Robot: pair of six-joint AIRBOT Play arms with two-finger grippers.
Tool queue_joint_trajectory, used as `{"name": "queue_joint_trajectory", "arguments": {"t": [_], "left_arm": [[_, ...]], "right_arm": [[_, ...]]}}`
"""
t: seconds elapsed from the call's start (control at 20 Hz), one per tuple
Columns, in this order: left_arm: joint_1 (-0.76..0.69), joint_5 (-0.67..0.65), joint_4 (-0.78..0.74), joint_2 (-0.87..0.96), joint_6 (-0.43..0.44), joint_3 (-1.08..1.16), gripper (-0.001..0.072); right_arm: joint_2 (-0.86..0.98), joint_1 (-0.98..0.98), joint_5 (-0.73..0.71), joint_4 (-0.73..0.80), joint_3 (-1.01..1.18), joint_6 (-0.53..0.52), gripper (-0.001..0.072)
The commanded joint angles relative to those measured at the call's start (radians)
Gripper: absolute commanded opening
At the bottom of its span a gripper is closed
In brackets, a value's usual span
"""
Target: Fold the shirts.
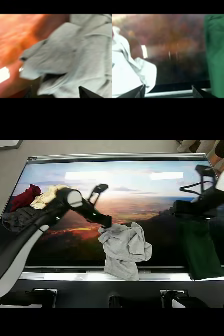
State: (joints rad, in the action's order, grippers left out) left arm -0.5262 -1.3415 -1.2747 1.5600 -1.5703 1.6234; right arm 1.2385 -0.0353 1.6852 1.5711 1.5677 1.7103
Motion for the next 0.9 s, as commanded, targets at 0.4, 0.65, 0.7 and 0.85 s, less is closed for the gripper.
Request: {"name": "queue_joint_trajectory", "arguments": {"t": [0.4, 0.65, 0.7, 0.85], "left_arm": [[-0.002, 0.216, 0.394, -0.224, 0.084, -0.790, 0.0594], [-0.151, 0.335, 0.489, -0.145, 0.083, -0.801, 0.0593], [-0.165, 0.355, 0.507, -0.129, 0.083, -0.800, 0.0593], [-0.182, 0.398, 0.536, -0.103, 0.082, -0.800, 0.0588]], "right_arm": [[0.095, 0.001, -0.248, -0.129, -0.603, -0.084, 0.0665], [0.095, 0.001, -0.308, -0.214, -0.665, -0.106, 0.0666], [0.095, 0.001, -0.318, -0.225, -0.665, -0.107, 0.0666], [0.099, 0.001, -0.360, -0.255, -0.666, -0.106, 0.0666]]}}
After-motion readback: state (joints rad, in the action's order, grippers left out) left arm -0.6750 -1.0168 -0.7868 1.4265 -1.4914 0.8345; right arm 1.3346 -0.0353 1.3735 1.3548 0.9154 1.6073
